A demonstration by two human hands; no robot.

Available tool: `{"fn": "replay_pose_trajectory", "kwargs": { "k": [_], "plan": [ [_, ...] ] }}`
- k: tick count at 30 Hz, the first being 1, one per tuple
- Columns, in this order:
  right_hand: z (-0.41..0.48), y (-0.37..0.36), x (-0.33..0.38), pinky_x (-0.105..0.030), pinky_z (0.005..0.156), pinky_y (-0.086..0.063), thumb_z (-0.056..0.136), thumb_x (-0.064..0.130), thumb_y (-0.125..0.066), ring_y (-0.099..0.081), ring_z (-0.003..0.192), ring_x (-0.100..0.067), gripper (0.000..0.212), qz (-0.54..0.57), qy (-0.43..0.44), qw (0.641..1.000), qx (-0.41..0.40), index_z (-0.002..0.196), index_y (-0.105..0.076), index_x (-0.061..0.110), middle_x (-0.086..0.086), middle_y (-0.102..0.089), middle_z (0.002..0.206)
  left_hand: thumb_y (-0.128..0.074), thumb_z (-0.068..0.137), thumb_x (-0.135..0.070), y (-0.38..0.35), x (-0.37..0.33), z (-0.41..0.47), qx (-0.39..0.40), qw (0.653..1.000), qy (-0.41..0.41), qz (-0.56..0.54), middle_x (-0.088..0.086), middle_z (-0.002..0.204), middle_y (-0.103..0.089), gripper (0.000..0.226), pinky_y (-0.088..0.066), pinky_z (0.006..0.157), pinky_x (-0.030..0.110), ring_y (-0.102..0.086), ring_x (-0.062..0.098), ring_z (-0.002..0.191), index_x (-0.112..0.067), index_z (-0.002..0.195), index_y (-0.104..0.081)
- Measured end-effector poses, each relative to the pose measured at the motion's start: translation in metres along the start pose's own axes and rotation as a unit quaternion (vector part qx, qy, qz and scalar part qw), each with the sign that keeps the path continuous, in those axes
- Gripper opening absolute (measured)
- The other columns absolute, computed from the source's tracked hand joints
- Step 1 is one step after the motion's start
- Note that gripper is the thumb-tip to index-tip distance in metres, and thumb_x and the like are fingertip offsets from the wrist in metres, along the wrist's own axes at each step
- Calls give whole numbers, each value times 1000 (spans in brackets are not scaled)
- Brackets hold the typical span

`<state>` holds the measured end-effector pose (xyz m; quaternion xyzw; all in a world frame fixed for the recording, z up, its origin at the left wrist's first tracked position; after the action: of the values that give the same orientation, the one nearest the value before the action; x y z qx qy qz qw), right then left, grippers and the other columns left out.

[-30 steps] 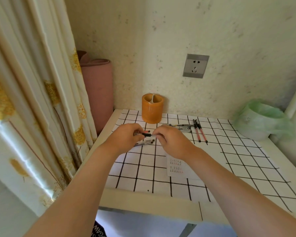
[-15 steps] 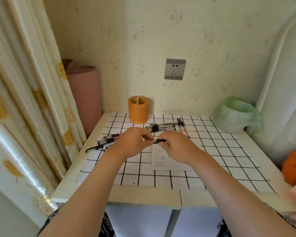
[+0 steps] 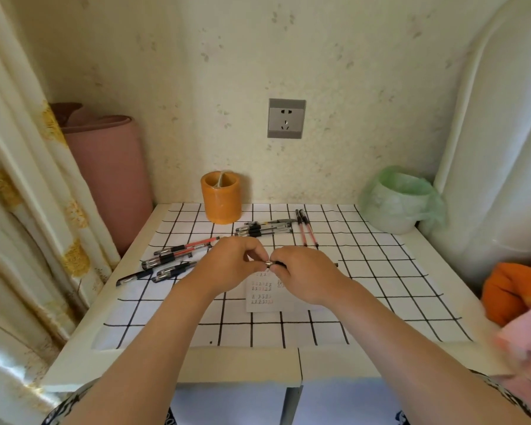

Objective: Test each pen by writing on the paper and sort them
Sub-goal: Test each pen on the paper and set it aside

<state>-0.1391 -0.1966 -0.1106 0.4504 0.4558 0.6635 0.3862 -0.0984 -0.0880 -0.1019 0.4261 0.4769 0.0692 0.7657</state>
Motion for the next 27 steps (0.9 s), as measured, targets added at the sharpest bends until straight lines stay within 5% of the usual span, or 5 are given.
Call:
{"fn": "replay_pose_trajectory", "kwargs": {
  "k": [10,12,15,23,27],
  "plan": [
    [10,-10,-27,-32,65,-46,101,46,-44,-56,67,-10,26,48,-39,997,37,119,-58,32,11,-62,74,-73,86,-22,-4,16,16,13,999,19,23,-14,84,-67,10,-54,73,29,-63,8,77,-31,87,-68],
    [7,-17,-38,-39,69,-53,103,35,-42,-62,72,-17,30,109,-70,990,63,133,-42,33,4,-65,82,-69,89,-23,-4,20,15,19,997,37,70,-17,88,-64,12,-51,70,25,-60,5,77,-32,95,-64],
    [3,-20,-55,-39,67,-52,102,12,-42,-62,78,-26,26,198,-114,972,60,116,-43,34,-3,-64,92,-64,92,-24,-5,28,14,33,990,59,126,-19,95,-62,21,-45,68,19,-58,3,83,-34,110,-61],
    [-6,-35,-64,-33,68,-60,91,-17,-47,-68,72,-18,41,547,-208,810,27,117,-65,8,-10,-64,88,-58,92,-19,-30,30,14,95,977,65,180,-12,106,-64,22,-43,74,18,-54,4,89,-30,108,-69],
    [-11,-39,-67,-37,69,-58,90,4,-69,-66,68,-20,20,597,-224,771,-2,109,-67,6,-10,-66,83,-60,91,-20,-38,36,12,115,971,78,193,-12,107,-63,22,-40,71,17,-55,7,93,-30,108,-69]
  ]
}}
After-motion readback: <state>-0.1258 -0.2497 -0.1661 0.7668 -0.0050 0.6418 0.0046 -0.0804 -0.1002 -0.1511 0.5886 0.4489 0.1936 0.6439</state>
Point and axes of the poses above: each hand's wrist, its own z-axis towards the middle knuckle, its own y-axis out of the back of the hand, x = y × z, the point moved 9 cm from there along z, towards the middle knuckle
